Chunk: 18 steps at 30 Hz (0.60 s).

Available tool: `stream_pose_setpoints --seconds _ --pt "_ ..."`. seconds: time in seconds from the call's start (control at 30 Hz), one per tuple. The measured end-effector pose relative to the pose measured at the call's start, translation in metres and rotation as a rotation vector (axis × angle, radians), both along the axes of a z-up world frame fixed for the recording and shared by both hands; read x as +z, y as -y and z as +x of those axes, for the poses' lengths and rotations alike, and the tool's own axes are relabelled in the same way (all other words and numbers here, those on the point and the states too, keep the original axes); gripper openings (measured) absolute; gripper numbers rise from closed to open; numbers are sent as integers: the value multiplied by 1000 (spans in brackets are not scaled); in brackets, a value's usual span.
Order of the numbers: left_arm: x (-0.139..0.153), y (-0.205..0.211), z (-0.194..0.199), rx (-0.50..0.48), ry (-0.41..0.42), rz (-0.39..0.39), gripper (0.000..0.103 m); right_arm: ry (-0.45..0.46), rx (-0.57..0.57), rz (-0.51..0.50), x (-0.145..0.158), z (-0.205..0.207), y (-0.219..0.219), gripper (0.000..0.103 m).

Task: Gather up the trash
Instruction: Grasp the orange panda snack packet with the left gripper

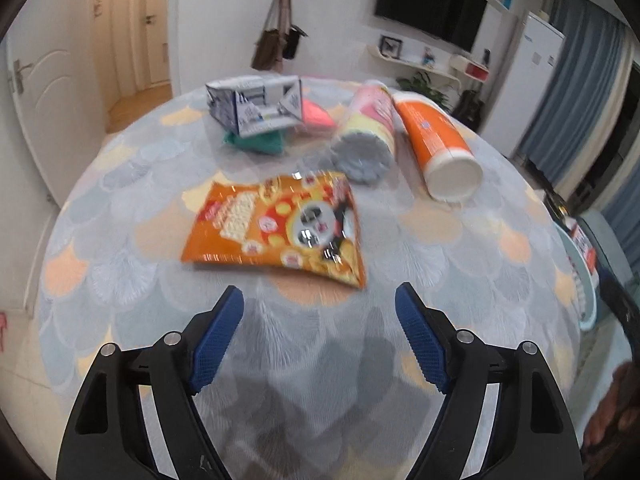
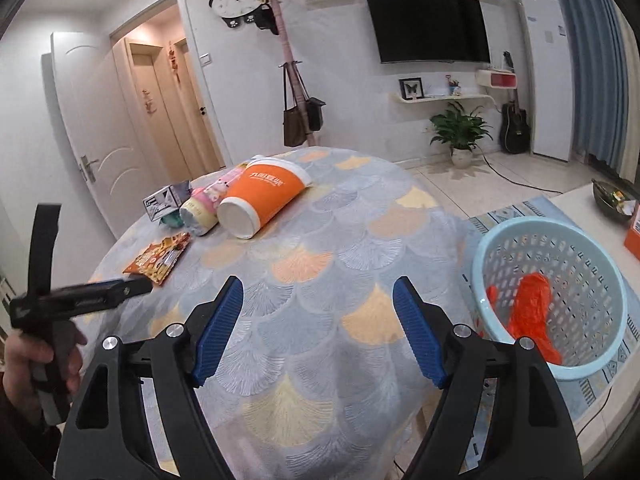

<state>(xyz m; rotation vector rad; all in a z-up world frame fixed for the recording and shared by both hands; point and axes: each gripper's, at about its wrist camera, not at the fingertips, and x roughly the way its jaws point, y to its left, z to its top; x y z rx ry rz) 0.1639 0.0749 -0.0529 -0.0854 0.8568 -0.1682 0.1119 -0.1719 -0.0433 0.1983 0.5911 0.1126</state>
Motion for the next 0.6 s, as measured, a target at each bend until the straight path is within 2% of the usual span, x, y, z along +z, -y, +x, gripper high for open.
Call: stream_pose_setpoints --seconds 0.13,0.23,0.33,0.4,0.43,0.53,0.57,0.6 --pt "-4 -9 18 84 -54 -57 77 -17 -10 39 -4 4 6 74" --pt "9 -15 29 150 -19 -83 77 -31 -7 73 -8 6 11 74" --pt "11 -10 42 146 -27 -92 85 -38 -7 74 -10 9 10 74" --pt "1 -3 54 133 -81 -61 86 -39 3 78 -10 11 9 74" --pt "-2 2 53 132 -52 -13 89 -36 6 75 -9 11 9 74" --pt "-8 14 50 104 -33 88 91 -21 12 68 -3 12 7 74" --pt "-8 18 48 91 -33 107 91 -17 13 65 -1 14 7 74" --pt "-6 18 47 71 -22 89 90 -14 16 62 1 15 7 74"
